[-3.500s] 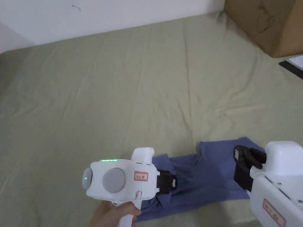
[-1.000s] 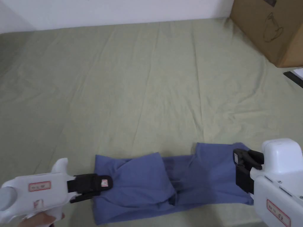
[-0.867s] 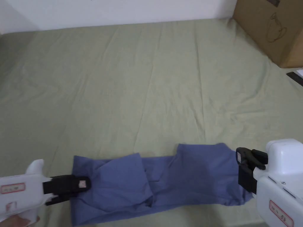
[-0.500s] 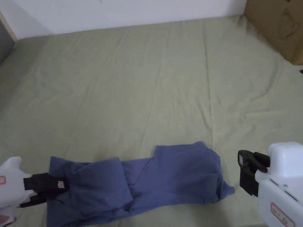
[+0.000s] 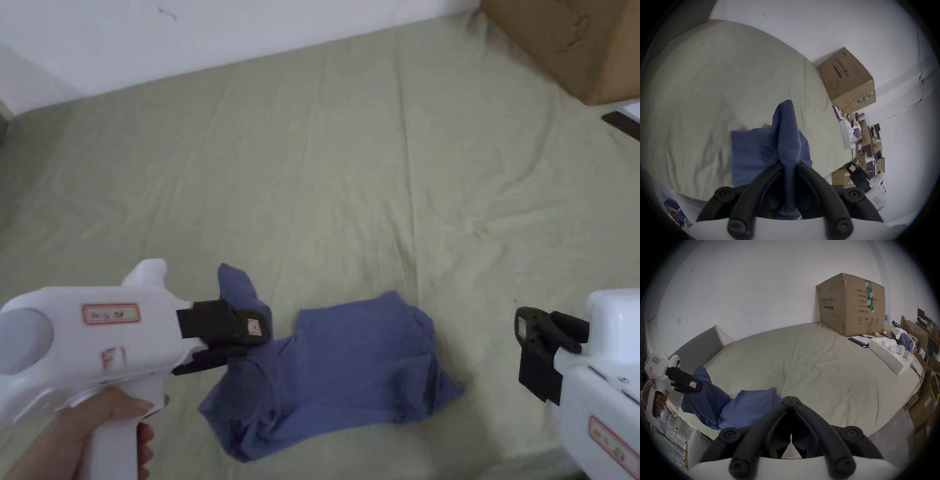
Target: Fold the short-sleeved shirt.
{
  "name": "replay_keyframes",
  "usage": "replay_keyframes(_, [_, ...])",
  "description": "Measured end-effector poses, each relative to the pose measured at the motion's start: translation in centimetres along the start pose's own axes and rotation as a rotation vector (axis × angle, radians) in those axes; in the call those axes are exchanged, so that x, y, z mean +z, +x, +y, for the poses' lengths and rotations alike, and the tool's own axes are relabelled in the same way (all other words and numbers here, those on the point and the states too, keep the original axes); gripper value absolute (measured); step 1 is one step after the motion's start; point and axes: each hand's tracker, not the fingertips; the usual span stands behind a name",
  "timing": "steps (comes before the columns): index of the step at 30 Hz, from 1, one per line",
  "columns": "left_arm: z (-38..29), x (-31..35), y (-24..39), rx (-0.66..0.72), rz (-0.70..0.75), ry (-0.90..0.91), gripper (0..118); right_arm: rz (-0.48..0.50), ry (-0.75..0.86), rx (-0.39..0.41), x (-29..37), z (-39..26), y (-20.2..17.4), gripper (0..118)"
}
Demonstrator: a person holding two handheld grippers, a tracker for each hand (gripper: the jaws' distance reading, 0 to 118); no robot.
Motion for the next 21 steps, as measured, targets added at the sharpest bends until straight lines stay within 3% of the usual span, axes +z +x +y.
replay_keyframes(6, [0.3,-7.5,2.0,0.036,-0.01,-0.089,6,-0.046,-0.003,-0.091,0.6,-0.4,2.4,0])
replay_keyframes(15, [0.0,-13.9,4.6,-0.014,0.024,-0.229,8,-0.063,-0.034,-0.108,0.0,-1.4,3.2,0])
replay_keyframes(16, [-0.1,-13.9,4.7,-0.016,0.013,-0.236,13,-0.061,-0.037,-0.106,-0.1,-1.5,3.1,0])
replay_keyframes(18, [-0.3,-13.8,5.2,-0.046,-0.06,-0.243,55,-0.054,-0.044,-0.099,-0.3,-1.5,2.8,0])
replay_keyframes(20, [-0.3,-13.3,5.7,-0.073,-0.126,-0.271,108,-0.049,-0.05,-0.096,-0.4,-1.6,2.7,0])
replay_keyframes(21, [-0.4,-12.8,6.1,-0.087,-0.131,-0.267,115,-0.047,-0.052,-0.094,-0.5,-1.7,2.8,0])
